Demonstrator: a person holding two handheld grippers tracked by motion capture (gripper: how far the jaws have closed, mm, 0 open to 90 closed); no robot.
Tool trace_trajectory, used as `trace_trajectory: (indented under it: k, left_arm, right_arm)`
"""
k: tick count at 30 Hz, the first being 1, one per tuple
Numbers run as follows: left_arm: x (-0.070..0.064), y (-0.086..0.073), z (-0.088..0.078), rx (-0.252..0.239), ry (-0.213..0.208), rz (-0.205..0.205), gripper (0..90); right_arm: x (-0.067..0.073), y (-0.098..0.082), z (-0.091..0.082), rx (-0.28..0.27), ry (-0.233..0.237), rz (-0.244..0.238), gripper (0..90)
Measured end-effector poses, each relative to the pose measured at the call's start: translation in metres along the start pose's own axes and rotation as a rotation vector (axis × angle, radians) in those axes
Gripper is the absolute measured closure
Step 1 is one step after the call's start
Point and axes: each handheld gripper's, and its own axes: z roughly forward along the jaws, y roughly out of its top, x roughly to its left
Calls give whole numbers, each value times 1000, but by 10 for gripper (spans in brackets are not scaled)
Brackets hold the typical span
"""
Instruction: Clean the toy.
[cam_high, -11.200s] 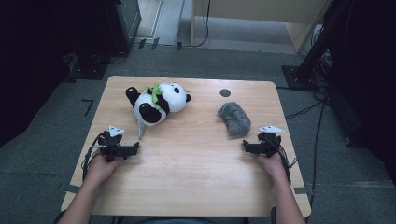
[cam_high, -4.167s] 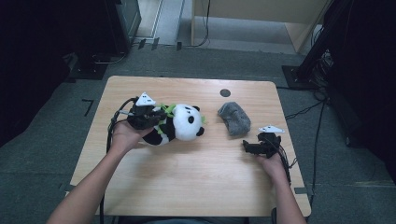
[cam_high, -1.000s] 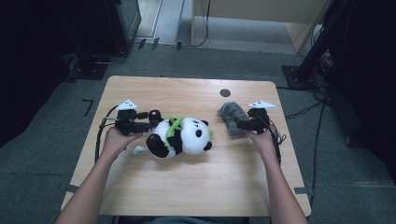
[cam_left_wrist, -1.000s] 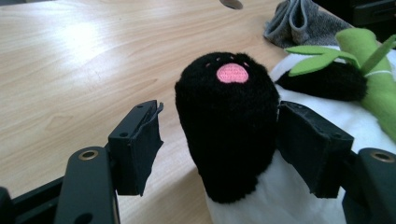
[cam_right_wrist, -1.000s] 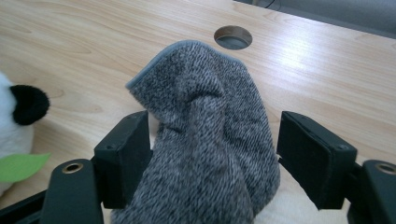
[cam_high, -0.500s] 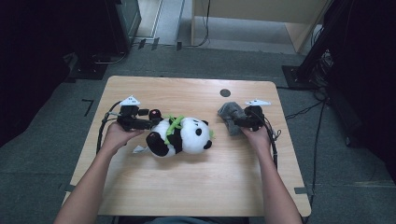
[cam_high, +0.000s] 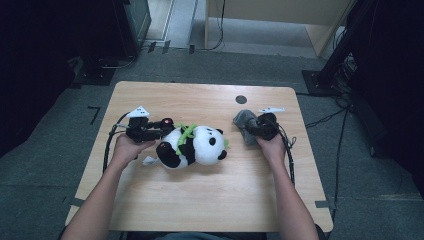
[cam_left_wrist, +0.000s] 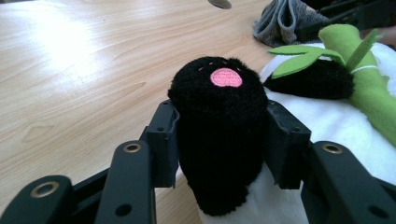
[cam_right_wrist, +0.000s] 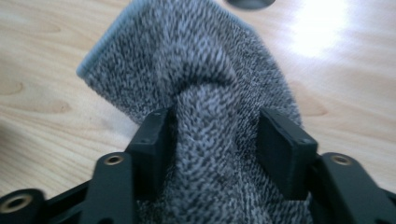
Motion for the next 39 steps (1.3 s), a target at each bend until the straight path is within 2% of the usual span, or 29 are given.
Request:
trace_trajectory:
  k: [3, 7, 11, 15, 17, 20, 24, 28, 33, 39]
  left_arm:
    - [-1, -1, 0, -5, 4, -2, 548]
    - [-3, -2, -2, -8, 15, 3, 580]
    - [-5, -2, -2, -9, 18, 3, 620]
    - [-6, -4, -3, -24, 18, 3, 639]
    - [-7, -4, -5, -29, 13, 7, 641]
    - [-10, -4, -7, -34, 27, 25, 641]
    - [-12, -6, -9, -47, 27, 11, 640]
    - [-12, -7, -10, -56, 25, -10, 638]
    - [-11, -7, -9, -61, 25, -27, 639]
    - [-13, -6, -10, -76, 22, -22, 640]
  right_arm:
    - [1, -2, 3, 18, 2, -6, 546]
    - [1, -2, 1, 35, 11, -9, 688]
    - [1, -1, -2, 41, 26, 12, 747]
    - [4, 5, -14, 24, 68, 37, 754]
    - [9, 10, -21, 9, 81, 23, 753]
    - [17, 17, -29, 2, 90, 3, 753]
    - [27, 26, -39, -14, 134, 11, 754]
    - [39, 40, -44, -5, 155, -12, 753]
    - [57, 61, -47, -3, 238, -21, 751]
    - [87, 85, -46, 0, 247, -99, 752]
